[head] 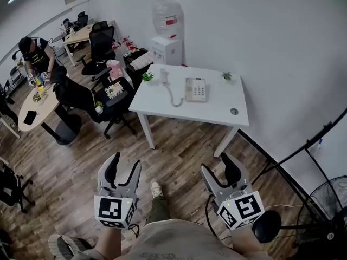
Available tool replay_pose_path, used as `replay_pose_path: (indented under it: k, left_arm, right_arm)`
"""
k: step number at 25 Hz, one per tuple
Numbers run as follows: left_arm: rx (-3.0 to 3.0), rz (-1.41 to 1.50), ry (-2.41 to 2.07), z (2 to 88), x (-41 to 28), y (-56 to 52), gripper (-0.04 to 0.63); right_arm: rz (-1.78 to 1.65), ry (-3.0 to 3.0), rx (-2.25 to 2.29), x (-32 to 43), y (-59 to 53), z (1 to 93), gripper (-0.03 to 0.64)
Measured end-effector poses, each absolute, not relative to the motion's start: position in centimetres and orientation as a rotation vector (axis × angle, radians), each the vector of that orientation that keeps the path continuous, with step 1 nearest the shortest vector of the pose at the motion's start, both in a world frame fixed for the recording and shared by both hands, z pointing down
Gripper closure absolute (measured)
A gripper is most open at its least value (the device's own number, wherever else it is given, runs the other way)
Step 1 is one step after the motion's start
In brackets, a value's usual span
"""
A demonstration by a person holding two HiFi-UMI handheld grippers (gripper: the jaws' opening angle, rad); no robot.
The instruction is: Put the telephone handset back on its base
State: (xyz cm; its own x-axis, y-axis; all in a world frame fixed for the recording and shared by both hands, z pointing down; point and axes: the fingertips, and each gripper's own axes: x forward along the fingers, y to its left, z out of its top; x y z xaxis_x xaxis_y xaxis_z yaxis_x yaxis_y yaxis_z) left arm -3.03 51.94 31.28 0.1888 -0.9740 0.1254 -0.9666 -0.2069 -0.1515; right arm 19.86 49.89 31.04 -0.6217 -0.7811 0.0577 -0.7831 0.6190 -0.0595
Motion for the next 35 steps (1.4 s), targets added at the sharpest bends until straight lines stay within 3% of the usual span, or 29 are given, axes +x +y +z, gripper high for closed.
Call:
replay_pose_path:
  k: [35]
  left_arm:
    - [-2.469,-0.385,1.909,33.7,-23.4,16.7,0.353]
  right_arm:
    - [0.202,-2.658,1.336,-1.3,15.5,33.9,0.334]
